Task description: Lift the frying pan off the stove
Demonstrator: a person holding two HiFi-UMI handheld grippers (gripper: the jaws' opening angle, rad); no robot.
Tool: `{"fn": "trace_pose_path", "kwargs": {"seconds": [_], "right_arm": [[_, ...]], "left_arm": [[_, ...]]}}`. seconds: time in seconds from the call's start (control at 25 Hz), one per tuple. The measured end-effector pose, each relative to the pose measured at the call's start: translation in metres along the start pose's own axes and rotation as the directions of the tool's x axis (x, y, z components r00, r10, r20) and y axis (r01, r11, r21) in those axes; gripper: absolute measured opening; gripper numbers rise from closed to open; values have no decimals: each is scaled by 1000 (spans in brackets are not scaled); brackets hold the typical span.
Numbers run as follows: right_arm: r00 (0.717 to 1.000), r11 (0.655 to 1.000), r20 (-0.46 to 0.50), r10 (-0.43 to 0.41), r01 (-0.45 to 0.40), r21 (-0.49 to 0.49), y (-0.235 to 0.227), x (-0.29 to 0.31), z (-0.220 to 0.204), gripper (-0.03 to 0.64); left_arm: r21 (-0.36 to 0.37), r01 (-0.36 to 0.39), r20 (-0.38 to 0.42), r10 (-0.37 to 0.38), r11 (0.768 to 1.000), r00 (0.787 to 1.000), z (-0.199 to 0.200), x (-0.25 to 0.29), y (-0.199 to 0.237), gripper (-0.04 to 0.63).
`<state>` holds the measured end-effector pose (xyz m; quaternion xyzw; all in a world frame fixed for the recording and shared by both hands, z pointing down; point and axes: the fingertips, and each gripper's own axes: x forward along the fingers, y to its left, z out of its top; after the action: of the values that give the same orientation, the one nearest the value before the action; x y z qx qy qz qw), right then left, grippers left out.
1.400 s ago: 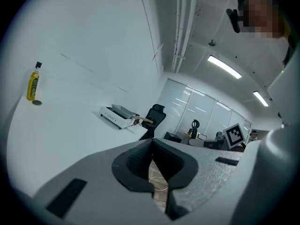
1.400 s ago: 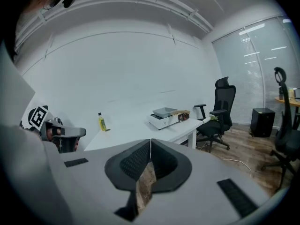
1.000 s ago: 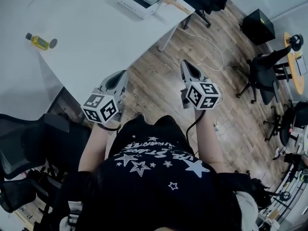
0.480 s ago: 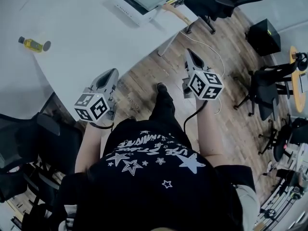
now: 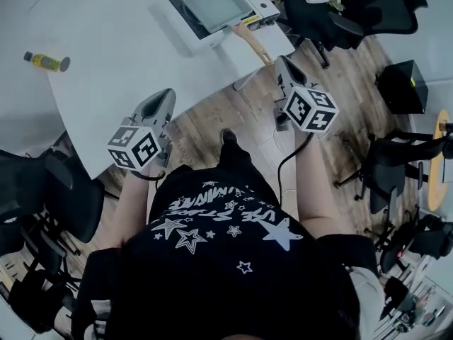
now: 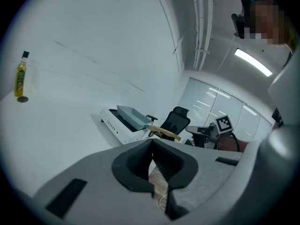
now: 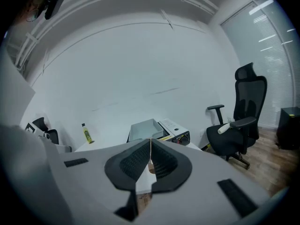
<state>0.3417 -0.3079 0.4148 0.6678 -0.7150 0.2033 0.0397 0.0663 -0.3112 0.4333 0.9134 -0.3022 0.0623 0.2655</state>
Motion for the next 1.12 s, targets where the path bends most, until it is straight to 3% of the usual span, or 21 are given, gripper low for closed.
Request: {"fn": "trace_pose_path", "kwargs": {"seconds": [0.16,0.36,0.44,0.52,0.76,1.0,1.12], "right_arm": [[994,996,-73,87,-86,14,-16,19,0,9],[966,976,-140,216,-209,64,-21,36,0,14],[942,960,-190,277,-262,100,-21,44,-3,110],[901,932,-249,355,-321,168,-19,50,-8,173],[734,810,-372,569,-422,407,-16,61,-37,221],[596,723,-417,686,-495,482,-2,62,-54,225],[545,703,-448,709,-502,503,4,61,-63,218]], "left_arm": [[7,-23,3,23,1000,1000,8,32,-11,8],[20,-41,5,41,999,999,14,61,-23,8],[18,-52,11,51,998,999,16,70,-25,8],[15,-68,23,67,998,997,19,76,-26,8],[-1,-113,48,113,994,992,22,89,-26,8],[-43,-146,40,148,988,988,13,103,-25,8],[-67,-149,36,152,987,988,8,110,-26,8]]}}
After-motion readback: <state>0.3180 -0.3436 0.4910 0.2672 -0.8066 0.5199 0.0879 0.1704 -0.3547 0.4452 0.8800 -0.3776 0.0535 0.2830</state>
